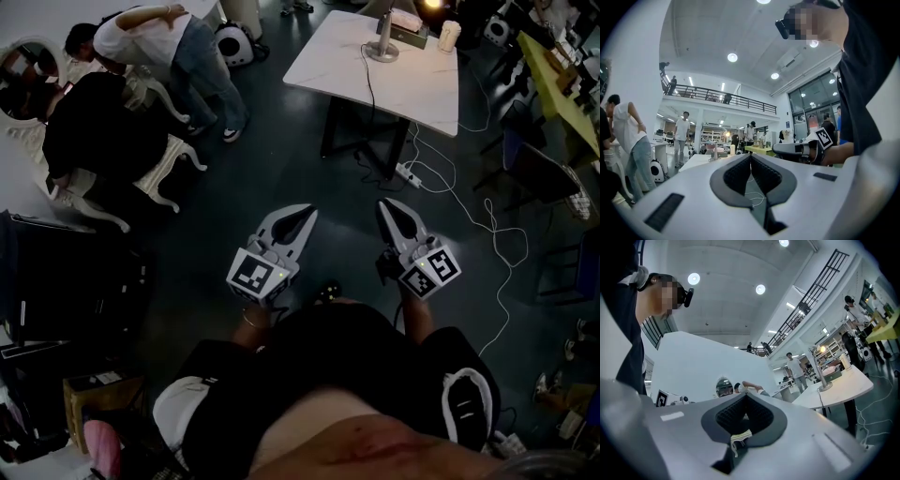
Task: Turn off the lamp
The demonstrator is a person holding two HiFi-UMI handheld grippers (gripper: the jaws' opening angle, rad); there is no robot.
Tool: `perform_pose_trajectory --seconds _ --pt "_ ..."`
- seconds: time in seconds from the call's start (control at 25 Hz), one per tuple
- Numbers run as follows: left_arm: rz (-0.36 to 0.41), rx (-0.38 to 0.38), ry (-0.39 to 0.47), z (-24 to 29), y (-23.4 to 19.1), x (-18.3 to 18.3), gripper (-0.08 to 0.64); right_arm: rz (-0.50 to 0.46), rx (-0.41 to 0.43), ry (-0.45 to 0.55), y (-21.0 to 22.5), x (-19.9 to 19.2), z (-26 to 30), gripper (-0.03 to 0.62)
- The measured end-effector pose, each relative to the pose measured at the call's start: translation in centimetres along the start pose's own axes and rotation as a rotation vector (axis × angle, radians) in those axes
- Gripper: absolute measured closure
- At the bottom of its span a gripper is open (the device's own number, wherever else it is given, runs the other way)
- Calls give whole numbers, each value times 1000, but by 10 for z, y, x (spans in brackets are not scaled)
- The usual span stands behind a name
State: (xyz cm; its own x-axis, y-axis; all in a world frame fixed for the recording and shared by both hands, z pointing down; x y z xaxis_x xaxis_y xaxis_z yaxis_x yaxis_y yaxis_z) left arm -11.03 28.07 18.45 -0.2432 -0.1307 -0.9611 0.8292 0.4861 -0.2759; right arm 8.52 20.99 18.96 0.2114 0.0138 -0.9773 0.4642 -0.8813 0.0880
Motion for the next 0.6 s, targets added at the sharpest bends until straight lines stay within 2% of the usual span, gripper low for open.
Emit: perform_pose_trajectory --seconds 0.28,0.48,0.6 --pt "11 14 -8 3 -21 13 552 -3 22 15 3 -1 28 594" --pt "20 2 -11 18 -30 14 552 9 -2 14 17 -5 30 594" --pt "8 -10 18 29 -33 21 552 2 -17 11 25 -4 29 594"
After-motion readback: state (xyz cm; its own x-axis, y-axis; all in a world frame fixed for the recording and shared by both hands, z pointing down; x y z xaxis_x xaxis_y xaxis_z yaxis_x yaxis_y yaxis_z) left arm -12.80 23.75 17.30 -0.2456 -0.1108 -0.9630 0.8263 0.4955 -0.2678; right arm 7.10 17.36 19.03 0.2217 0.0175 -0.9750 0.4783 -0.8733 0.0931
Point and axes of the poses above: the fingertips, and each gripper's own axes: z forward along the fingers, y to its right, x out of its top, the point moved 6 cm from there along -z, backward along the fingers, and after that the axes turned 14 degrees about -z, right-handed, at the moved point
